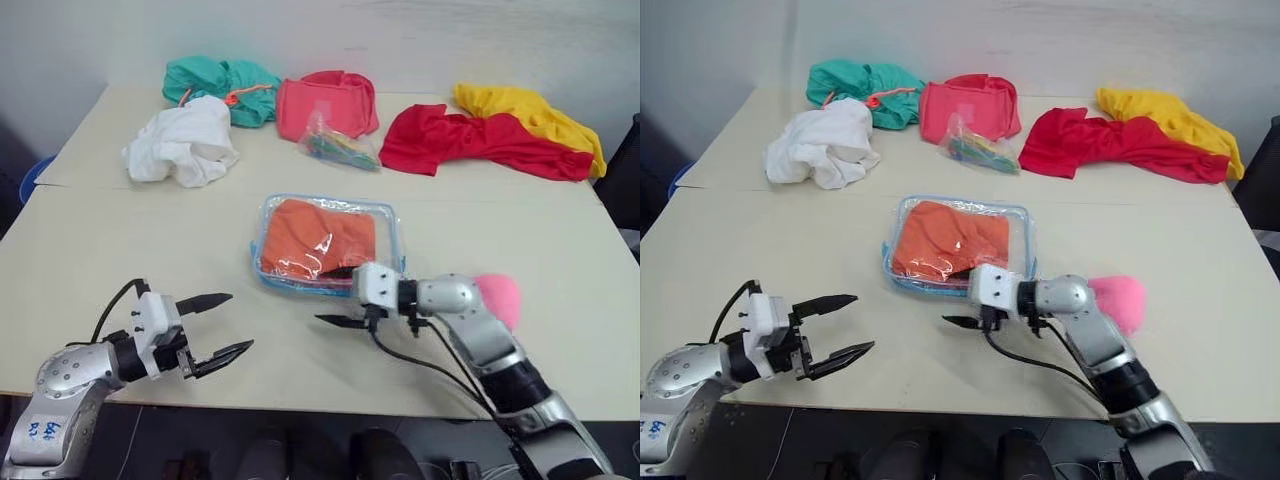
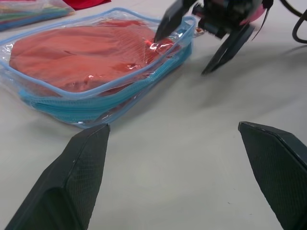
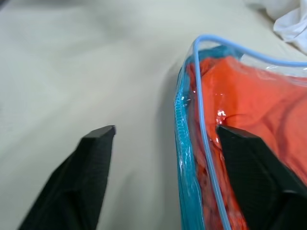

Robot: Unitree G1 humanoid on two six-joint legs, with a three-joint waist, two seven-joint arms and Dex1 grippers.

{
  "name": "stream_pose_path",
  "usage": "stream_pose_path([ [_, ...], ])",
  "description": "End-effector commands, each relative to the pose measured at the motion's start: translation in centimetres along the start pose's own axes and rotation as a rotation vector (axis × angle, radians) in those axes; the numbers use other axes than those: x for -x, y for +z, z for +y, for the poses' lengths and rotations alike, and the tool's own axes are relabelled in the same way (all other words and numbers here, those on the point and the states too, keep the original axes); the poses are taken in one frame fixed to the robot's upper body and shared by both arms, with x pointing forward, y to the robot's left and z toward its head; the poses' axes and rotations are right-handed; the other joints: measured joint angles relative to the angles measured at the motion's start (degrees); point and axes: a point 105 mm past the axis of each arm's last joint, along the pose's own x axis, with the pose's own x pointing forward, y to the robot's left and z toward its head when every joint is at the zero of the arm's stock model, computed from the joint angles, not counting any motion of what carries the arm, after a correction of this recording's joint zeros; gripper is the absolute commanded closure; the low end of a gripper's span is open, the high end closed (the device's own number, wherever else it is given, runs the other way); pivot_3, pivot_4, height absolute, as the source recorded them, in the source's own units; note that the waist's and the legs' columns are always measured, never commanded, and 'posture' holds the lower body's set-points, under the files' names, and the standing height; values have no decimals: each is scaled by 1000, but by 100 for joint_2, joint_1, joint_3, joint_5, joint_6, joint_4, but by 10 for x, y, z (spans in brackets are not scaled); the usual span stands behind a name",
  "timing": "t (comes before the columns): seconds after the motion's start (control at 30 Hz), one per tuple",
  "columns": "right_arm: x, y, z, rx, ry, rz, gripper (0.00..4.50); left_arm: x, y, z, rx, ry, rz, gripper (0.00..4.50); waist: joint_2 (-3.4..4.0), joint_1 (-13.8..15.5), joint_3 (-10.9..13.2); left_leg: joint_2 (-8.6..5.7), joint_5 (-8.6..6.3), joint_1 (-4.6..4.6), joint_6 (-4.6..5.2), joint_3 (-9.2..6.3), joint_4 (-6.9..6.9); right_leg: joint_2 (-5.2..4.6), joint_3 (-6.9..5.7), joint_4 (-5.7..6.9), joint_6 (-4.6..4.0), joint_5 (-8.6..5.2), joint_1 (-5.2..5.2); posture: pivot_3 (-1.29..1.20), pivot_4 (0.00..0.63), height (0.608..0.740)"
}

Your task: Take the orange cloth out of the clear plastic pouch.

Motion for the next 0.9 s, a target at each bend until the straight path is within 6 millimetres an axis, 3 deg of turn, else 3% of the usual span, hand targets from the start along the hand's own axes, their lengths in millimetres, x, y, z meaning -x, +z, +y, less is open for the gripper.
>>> stream_pose_path([
  [0.03, 62, 31, -5, -69, -13, -80, 52, -2, 6, -2, -14, -30, -19, 0, 2, 49, 2, 1, 0, 0, 0, -1, -3, 0, 0, -5, 0, 0, 2, 0, 150, 740],
  [0.13, 103, 27, -14, -123, -74, 13, 52, -3, 7, -1, -29, -34, -28, 0, 1, 77, 3, 0, -3, -5, 5, -7, -10, 1, -3, -37, 0, 0, 12, 0, 150, 740],
  [0.2, 151, 0, -28, -155, -167, 256, 52, -6, 8, -2, -21, -47, -35, 0, 1, 46, 3, 1, -3, -4, 5, -2, -7, 1, 0, -43, 0, 0, 12, 0, 150, 740],
  [0.27, 196, -23, -30, -207, -195, 508, 52, -10, 6, -5, -5, -74, -36, 0, 2, 44, 4, 0, -2, -1, 9, 5, -5, 0, 3, -46, 0, 0, 12, 0, 150, 740],
  [0.37, 222, -43, -26, -326, -209, 643, 52, -15, 6, -6, -1, -94, -37, 0, 1, 12, 4, 0, 0, 3, 14, 11, -7, 0, 8, -45, 0, 0, 13, 0, 150, 740],
  [0.47, 216, -56, -20, -470, -212, 596, 52, -18, 5, -5, -15, -105, -34, 0, 1, -56, 4, 7, 2, 10, 11, 14, -7, 7, 13, -35, 0, 0, 12, 0, 150, 740],
  [0.67, 197, -59, -22, -557, -214, 453, 1926, -19, 7, 0, -24, -105, -35, 0, 4, -2, 5, 6, 4, 9, 9, 17, -4, 8, 16, -33, 0, 0, 9, 0, 150, 740],
  [0.77, 188, -44, -16, -559, -130, 359, 2864, -18, 8, 2, -31, -106, -32, 0, 4, 18, 5, 6, 3, 7, 10, 17, -3, 7, 15, -36, 1, 0, 10, 0, 150, 740],
  [0.9, 157, -4, -1, -607, 18, 224, 4214, -18, 9, 3, -37, -103, -29, 0, 4, 34, 6, 6, 3, 2, 10, 12, -5, 7, 12, -37, 1, 0, 8, 0, 150, 740],
])
